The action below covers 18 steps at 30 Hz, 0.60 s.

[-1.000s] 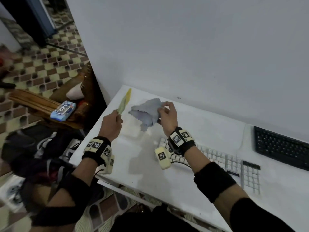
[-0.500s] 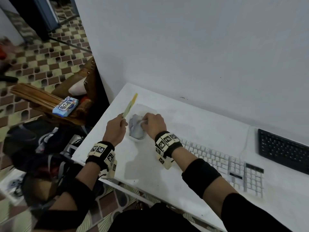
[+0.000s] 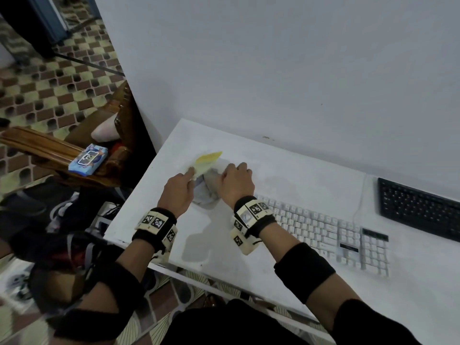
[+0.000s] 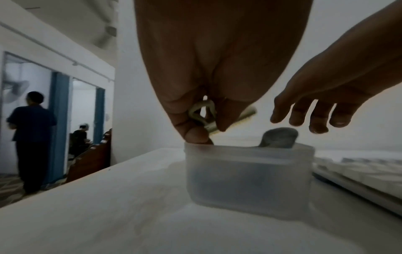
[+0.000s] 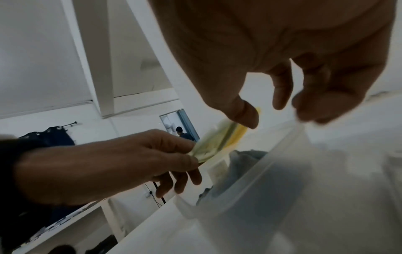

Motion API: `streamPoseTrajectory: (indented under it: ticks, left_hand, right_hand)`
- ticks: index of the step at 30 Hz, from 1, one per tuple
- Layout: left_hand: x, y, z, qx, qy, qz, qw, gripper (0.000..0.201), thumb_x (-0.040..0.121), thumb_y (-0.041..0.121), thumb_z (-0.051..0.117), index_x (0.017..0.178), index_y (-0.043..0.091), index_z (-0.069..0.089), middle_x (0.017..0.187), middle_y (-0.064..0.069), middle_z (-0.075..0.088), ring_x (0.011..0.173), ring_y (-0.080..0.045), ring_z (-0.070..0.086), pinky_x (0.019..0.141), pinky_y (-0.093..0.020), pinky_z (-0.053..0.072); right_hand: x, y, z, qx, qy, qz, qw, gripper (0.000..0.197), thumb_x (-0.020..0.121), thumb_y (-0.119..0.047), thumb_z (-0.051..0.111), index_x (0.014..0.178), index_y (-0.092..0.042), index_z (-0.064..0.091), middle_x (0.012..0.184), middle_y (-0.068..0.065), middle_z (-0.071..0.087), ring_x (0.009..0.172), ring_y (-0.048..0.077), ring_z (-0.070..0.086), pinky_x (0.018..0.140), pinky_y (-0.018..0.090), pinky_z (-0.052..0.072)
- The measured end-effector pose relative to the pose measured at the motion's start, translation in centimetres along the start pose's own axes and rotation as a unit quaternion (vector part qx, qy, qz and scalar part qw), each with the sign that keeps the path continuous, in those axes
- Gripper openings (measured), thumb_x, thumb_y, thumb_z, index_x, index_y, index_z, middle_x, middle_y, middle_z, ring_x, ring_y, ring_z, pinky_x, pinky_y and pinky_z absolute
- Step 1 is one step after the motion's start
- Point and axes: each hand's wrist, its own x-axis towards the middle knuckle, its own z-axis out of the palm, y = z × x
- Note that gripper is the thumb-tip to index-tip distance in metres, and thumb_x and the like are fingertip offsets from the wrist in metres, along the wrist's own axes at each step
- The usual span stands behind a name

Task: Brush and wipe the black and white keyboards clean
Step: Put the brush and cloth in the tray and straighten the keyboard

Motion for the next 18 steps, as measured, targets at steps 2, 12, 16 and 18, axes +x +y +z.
streamPoseTrajectory:
  ticks: [2,12,16,18]
  left_hand:
    - [-0.3,0.6,0.4,0.049,-0.052,-0.010,0.997,0.049,0.106,0.012,0.044,0.155,0.008,0.040,0.105,-0.025,0.060,0.099,-0.044,0.059,0.077,-0.041,0.040]
    - [-1.6,0.8,0.8,0.205,-0.049,0.105,0.972,0.044,0.099,0.016,0.057,0.142,0.010,0.058,0.100,-0.012,0.072,0.090,-0.037,0.064,0.076,-0.043,0.043]
    - [-2.5,-0.1,1.6,0.202,-0.032,0.119,0.972,0.055,0.096,0.038,0.039,0.142,0.015,0.059,0.098,-0.006,0.071,0.086,-0.034,0.065,0.073,-0.043,0.046]
    - [-2.5,0.1,2.2,0.209,-0.052,0.090,0.972,0.065,0.096,0.051,0.033,0.147,0.017,0.054,0.112,-0.011,0.068,0.092,-0.036,0.065,0.073,-0.044,0.048]
  right_hand:
    - [0.2,1.1,-0.2,0.032,-0.039,0.057,0.997,0.044,0.100,-0.033,0.049,0.129,-0.001,0.042,0.123,0.021,0.049,0.111,0.041,0.053,0.081,0.041,0.047]
    - [0.3,4.0,2.2,0.225,-0.115,0.071,0.965,0.041,0.099,-0.015,0.045,0.139,-0.014,0.035,0.096,0.015,0.072,0.079,0.032,0.073,0.080,0.046,0.061]
    - [0.5,4.4,2.1,0.179,-0.116,0.043,0.976,0.049,0.096,-0.016,0.055,0.143,-0.012,0.041,0.104,0.013,0.070,0.100,0.029,0.066,0.093,0.040,0.052]
    - [0.7,4.4,1.8,0.154,-0.107,0.024,0.982,0.051,0.095,-0.015,0.058,0.143,-0.011,0.043,0.113,0.014,0.066,0.107,0.028,0.060,0.095,0.038,0.048]
